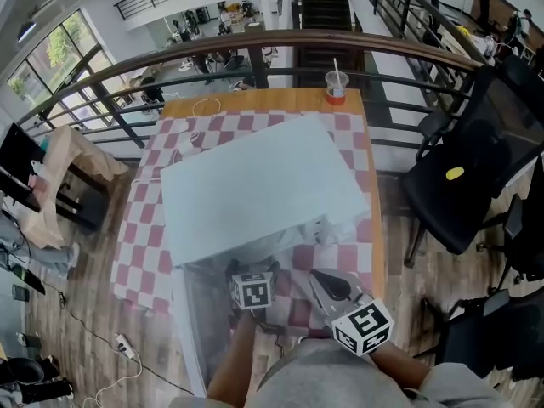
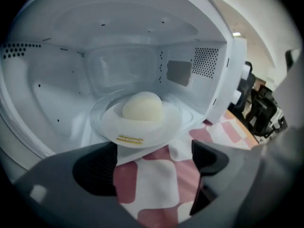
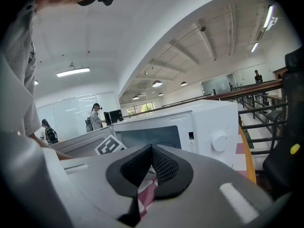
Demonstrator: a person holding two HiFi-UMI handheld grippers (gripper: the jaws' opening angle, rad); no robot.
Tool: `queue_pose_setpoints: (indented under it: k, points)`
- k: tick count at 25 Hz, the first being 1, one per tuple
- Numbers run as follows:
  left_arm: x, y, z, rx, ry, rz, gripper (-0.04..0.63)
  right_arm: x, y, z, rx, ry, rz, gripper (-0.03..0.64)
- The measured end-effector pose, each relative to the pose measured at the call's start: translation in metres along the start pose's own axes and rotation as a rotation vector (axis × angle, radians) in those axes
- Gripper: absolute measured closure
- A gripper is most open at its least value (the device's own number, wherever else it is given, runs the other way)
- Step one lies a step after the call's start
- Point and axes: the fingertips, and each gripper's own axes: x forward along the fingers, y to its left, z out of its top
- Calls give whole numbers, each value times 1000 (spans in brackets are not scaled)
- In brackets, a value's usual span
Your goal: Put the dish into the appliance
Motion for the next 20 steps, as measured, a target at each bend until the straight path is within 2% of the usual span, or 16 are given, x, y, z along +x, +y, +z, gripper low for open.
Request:
queue_pose_setpoints:
  k: [1, 4, 5, 8, 10, 12, 14, 20]
  points:
    - [0, 2, -3, 2, 7, 19, 100, 0, 0, -1, 0, 0, 1, 617]
    - [-6, 10, -3, -76, -35, 55, 101, 0, 1, -1, -1, -4, 3, 617]
    - [-8, 13, -1, -80, -52, 70, 101, -1, 1, -1, -1, -4, 3, 617]
    - [-14, 20, 7, -40, -112, 116, 104, -2, 0, -2, 1, -1, 0, 617]
    - [-17, 17, 13, -13, -148, 120, 123, -2, 1, -3, 2, 1, 0, 617]
    - [-14, 14, 15, -12, -152, 113, 149, -2, 2, -3, 2, 0, -1, 617]
    - [-9, 14, 13, -52, -138, 108, 180, -2, 2, -3, 2, -2, -2, 617]
    - [0, 24, 24, -68, -136, 117, 199, -2, -2, -4, 4, 4, -12, 617]
